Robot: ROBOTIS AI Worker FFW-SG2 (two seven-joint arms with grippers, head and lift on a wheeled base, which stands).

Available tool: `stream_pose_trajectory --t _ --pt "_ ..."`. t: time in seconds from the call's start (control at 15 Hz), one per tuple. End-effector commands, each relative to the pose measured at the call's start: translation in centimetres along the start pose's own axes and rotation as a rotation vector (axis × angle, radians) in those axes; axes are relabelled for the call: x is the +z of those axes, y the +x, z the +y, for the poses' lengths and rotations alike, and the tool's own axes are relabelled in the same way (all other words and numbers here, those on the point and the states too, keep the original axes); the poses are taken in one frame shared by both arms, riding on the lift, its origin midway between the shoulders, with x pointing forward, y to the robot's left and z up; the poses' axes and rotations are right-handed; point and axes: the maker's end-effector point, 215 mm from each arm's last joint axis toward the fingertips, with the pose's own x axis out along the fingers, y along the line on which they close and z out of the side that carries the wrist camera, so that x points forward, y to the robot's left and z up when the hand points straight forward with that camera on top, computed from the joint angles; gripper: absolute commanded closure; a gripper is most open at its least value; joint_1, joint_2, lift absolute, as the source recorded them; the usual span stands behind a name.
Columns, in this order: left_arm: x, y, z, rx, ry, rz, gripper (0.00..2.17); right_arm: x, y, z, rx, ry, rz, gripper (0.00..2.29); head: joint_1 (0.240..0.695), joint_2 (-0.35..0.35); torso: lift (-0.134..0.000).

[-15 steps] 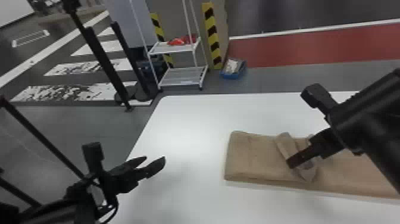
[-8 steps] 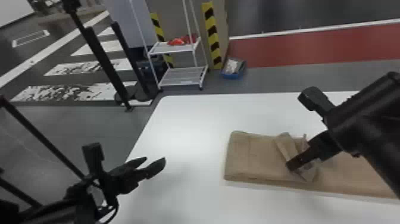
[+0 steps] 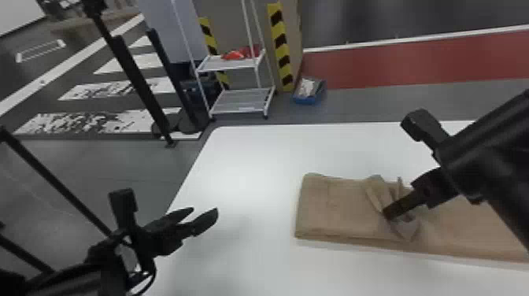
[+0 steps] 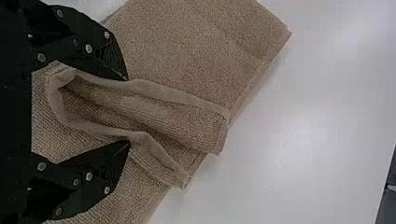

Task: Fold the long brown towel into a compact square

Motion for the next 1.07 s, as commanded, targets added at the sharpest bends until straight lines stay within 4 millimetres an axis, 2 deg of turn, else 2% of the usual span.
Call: stream_pose_trajectory --t 0.0,0.2,0.27,0.47,0.73,0.87,1.0 --pt "0.17 0.31 0.05 -0.003 -0.001 0.000 0.08 0.26 -0.16 0.18 0.007 0.010 -0.017 0.50 0.695 0.350 -0.124" --pt "0.23 0.45 0.15 -0.003 0.003 0.001 0.08 0.23 -0.35 0.31 0.020 0.027 -0.033 0.52 0.695 0.350 -0.124" --pt "0.27 0.54 0.22 -0.004 0.008 0.001 0.08 0.13 -0.35 0.22 0.023 0.034 -0.034 0.67 0.695 0.350 -0.124" --pt "0.24 0.70 0.01 -0.008 0.010 -0.001 0.08 -0.38 -0.04 0.18 0.021 0.036 -0.028 0.67 0.695 0.350 -0.124" --pt "0.33 0.68 0.06 -0.008 0.015 0.001 0.08 0.24 -0.78 0.19 0.027 0.049 -0.058 0.67 0.695 0.350 -0.124" --pt "0.33 0.68 0.03 -0.010 0.015 0.001 0.08 -0.15 -0.69 0.24 0.028 0.059 -0.060 0.79 0.695 0.350 -0.124" --pt "0.31 0.72 -0.04 -0.011 0.015 0.002 0.08 -0.46 -0.68 0.15 0.030 0.070 -0.067 0.79 0.695 0.350 -0.124"
